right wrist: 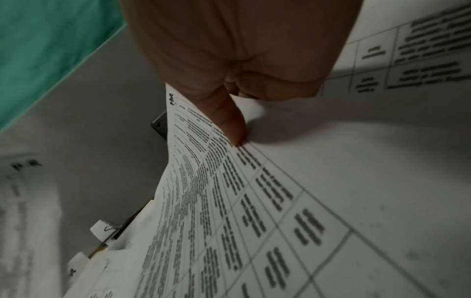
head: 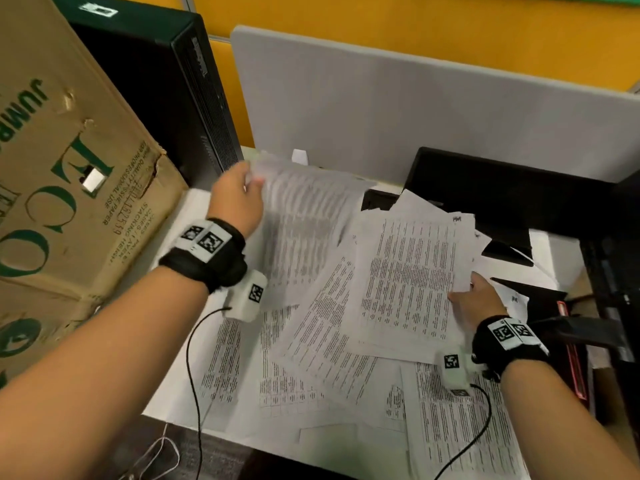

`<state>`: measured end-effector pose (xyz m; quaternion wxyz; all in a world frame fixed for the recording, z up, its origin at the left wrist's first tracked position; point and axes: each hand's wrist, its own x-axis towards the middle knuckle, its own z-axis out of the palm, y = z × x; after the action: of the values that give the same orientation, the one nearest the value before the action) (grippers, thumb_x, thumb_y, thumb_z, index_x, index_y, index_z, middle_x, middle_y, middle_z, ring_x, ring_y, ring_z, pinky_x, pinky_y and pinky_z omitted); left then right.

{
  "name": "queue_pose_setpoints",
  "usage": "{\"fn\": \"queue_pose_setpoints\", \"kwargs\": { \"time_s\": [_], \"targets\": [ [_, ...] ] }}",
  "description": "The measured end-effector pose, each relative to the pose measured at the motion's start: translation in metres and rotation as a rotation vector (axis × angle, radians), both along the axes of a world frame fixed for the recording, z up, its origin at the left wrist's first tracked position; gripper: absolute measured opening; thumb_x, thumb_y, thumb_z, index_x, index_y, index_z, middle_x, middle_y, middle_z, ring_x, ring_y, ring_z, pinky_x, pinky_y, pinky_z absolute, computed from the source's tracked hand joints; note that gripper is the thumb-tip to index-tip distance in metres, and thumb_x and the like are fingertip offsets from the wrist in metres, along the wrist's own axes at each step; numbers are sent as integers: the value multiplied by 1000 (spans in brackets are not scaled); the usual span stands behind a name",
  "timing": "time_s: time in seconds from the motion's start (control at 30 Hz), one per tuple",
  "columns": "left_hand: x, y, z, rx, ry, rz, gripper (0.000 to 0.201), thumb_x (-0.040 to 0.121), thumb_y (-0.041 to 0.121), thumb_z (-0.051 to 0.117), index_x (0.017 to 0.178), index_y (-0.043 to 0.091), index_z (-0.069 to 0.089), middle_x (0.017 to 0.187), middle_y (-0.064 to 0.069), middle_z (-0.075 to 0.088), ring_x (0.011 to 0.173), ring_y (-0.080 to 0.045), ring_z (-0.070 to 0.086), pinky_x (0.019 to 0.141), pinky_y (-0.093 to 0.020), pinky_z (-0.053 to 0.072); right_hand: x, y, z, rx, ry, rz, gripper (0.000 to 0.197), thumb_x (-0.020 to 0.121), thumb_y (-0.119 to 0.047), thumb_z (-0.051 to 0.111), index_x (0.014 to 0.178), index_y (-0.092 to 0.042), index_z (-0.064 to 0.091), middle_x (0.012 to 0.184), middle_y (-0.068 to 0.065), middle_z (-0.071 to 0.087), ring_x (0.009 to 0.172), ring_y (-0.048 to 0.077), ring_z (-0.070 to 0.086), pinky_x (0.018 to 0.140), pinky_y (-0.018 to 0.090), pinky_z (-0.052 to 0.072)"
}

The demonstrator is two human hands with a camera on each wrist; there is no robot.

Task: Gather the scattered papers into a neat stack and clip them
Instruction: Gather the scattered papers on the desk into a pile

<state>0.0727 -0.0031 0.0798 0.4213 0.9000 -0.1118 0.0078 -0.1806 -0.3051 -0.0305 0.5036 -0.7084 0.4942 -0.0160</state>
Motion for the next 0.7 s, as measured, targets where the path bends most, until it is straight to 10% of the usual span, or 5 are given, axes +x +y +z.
{"fn": "queue_pose_setpoints", "kwargs": {
  "time_s": [0.2, 0.4, 0.57, 0.7],
  "targets": [
    [31, 12, 33, -175, -136, 124, 23, 98, 20, 41, 76, 26, 41, 75, 9, 41, 73, -11, 42, 59, -13, 33, 1, -3, 12, -76, -7, 12, 28, 91, -7, 55, 117, -16, 61, 111, 1, 67, 99, 21, 62, 88, 31, 46],
    [5, -10, -19, -169, 173, -11, 34, 91, 32, 41, 108, 6, 55, 101, -9, 60, 95, -28, 59, 87, -41, 49, 20, 6, 29, 92, -192, -43, 38, 90, -6, 53, 119, -27, 64, 113, -1, 71, 103, 24, 67, 96, 48, 50],
    [-35, -33, -50, -100, 341, -99, 21, 100, 22, 37, 107, 4, 42, 92, -1, 47, 85, -17, 44, 80, -28, 34, 37, 45, 45, 258, -215, 110, 32, 94, 6, 45, 107, -15, 65, 96, 0, 73, 79, 6, 73, 62, 17, 54],
    [-40, -37, -62, -171, 490, -92, 27, 100, 23, 36, 125, 13, 33, 111, -10, 59, 95, -26, 58, 84, -33, 44, 41, 65, 41, 249, -134, 147, 28, 102, -24, 40, 114, -26, 66, 114, 1, 72, 104, 20, 69, 82, 23, 51]
  ]
}}
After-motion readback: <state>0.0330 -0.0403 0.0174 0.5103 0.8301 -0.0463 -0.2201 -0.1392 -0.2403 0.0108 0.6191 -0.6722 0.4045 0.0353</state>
